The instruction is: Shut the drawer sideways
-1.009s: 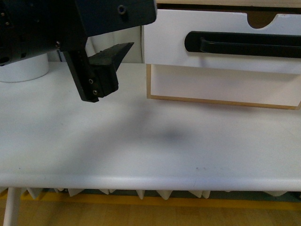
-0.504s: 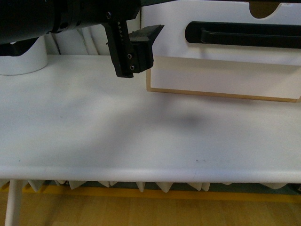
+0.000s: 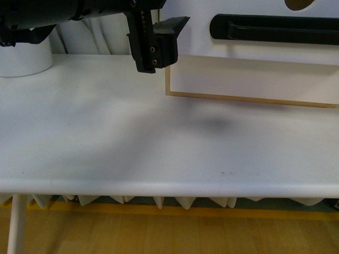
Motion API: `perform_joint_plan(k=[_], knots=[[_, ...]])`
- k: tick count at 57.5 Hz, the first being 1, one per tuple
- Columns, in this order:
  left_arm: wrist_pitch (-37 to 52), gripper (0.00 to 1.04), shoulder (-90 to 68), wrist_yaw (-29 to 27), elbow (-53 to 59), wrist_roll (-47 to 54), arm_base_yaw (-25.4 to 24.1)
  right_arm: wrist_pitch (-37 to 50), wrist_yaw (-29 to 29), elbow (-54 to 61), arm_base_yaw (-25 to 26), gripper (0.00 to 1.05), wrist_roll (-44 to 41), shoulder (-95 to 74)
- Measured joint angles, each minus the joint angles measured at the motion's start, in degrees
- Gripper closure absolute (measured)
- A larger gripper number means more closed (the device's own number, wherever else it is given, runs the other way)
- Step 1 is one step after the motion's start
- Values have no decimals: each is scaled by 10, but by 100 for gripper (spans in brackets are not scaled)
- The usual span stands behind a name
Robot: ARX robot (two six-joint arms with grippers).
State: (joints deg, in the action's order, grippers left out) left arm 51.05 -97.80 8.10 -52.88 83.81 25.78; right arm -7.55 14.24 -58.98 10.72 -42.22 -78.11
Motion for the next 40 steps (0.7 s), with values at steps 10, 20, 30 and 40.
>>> perform_joint_plan(k=[10, 20, 30, 40], knots=[[-6, 6, -11, 5, -17, 3, 0, 19, -8, -1, -3, 9, 0, -12], [-12, 6, -24, 14, -34, 7, 2, 30, -12, -7, -7, 9, 1, -28], [-14, 6, -47, 9, -65, 19, 3, 53, -23, -20, -8, 9, 6, -47], [-14, 6, -75, -2, -98, 30, 5, 66, -33, -42, -8, 9, 13, -69]])
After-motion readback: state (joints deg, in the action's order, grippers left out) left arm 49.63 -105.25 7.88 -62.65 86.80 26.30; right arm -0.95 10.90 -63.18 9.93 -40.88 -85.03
